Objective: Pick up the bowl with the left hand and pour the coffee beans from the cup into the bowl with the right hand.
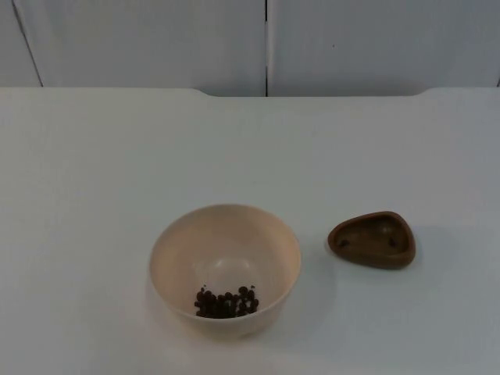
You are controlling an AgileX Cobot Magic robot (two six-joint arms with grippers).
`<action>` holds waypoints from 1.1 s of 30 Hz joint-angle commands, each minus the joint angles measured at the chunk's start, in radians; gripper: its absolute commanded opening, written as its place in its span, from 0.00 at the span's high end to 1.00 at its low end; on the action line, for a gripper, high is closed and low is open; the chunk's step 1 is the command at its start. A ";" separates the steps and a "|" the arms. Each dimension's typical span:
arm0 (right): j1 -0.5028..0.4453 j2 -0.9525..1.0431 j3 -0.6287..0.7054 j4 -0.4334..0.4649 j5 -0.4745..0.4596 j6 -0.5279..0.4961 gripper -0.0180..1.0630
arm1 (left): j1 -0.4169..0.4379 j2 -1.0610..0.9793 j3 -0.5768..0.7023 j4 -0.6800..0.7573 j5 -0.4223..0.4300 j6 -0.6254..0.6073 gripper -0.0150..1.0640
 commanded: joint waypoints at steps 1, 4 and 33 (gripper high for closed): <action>-0.004 -0.003 0.003 -0.010 0.004 0.009 0.22 | -0.005 -0.005 0.004 0.008 0.003 -0.007 0.19; -0.004 -0.003 0.003 0.001 -0.006 0.041 0.22 | -0.005 -0.005 0.004 0.008 0.003 -0.007 0.19; -0.004 -0.003 0.051 0.033 -0.058 0.052 0.22 | -0.005 -0.005 0.004 0.008 0.003 -0.007 0.19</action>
